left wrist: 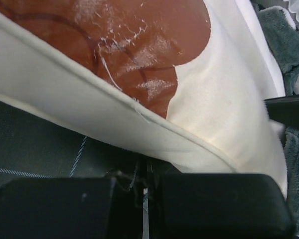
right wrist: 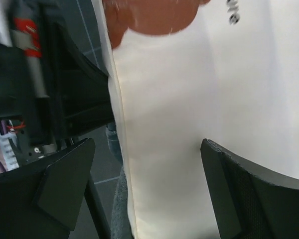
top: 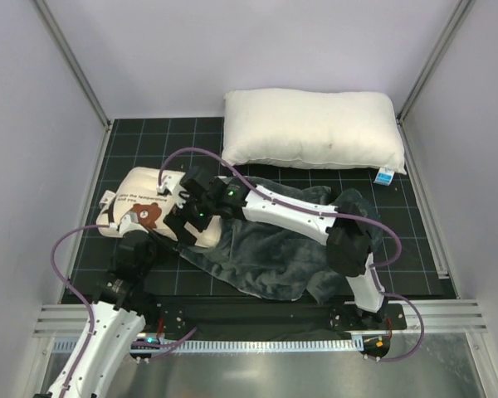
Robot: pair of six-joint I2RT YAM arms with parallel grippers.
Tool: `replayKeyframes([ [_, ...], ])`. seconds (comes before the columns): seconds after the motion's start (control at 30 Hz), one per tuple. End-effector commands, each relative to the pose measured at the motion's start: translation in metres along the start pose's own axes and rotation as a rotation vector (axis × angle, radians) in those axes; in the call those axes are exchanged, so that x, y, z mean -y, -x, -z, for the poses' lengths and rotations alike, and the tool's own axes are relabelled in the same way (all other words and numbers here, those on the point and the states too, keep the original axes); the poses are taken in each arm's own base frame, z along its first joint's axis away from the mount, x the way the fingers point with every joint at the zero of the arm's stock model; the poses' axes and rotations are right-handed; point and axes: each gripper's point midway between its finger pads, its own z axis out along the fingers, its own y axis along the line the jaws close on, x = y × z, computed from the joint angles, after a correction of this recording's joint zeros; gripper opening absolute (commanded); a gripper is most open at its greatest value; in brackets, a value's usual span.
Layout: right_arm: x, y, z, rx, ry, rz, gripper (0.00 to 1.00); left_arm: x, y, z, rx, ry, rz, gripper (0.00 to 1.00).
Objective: Put the pillow into the pillowcase
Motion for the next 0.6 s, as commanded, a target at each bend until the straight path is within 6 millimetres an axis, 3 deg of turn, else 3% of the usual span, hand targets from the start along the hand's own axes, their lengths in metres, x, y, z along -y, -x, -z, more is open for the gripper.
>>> replayKeyframes([
  [0.0, -0.01, -0.025, -0.007, -0.065, 0.068, 0.024, 0.93, 0.03, 0.04, 0.015, 0.133, -0.061, 0.026, 0.0],
  [0.07, -0.001, -0.033, -0.013, -0.073, 0.019, 0.021, 0.79, 0.037, 0.049, 0.02, 0.149, -0.061, 0.016, 0.0],
  [0.1, 0.006, -0.045, -0.015, -0.098, -0.014, 0.015, 0.66, 0.041, 0.053, 0.022, 0.157, -0.066, 0.013, 0.0],
  [0.13, 0.02, -0.046, -0.015, -0.094, -0.097, -0.002, 0.35, 0.043, 0.056, 0.023, 0.157, -0.062, 0.005, 0.0],
  [0.17, 0.025, -0.049, -0.012, -0.095, -0.13, -0.013, 0.17, 0.043, 0.06, 0.025, 0.17, -0.046, 0.0, 0.0],
  [0.2, 0.028, -0.049, -0.005, -0.076, -0.155, -0.018, 0.07, 0.05, 0.071, 0.032, 0.197, -0.053, -0.012, 0.0],
  [0.37, 0.031, -0.036, 0.042, 0.038, -0.235, -0.045, 0.04, 0.061, 0.097, 0.039, 0.243, 0.007, -0.051, 0.0],
  [0.43, 0.026, -0.038, 0.061, 0.032, -0.233, -0.042, 0.04, 0.075, 0.109, 0.046, 0.258, -0.011, -0.051, 0.0],
  [0.57, 0.011, -0.049, 0.081, -0.014, -0.251, -0.025, 0.04, 0.093, 0.136, 0.053, 0.297, 0.013, -0.075, 0.0],
])
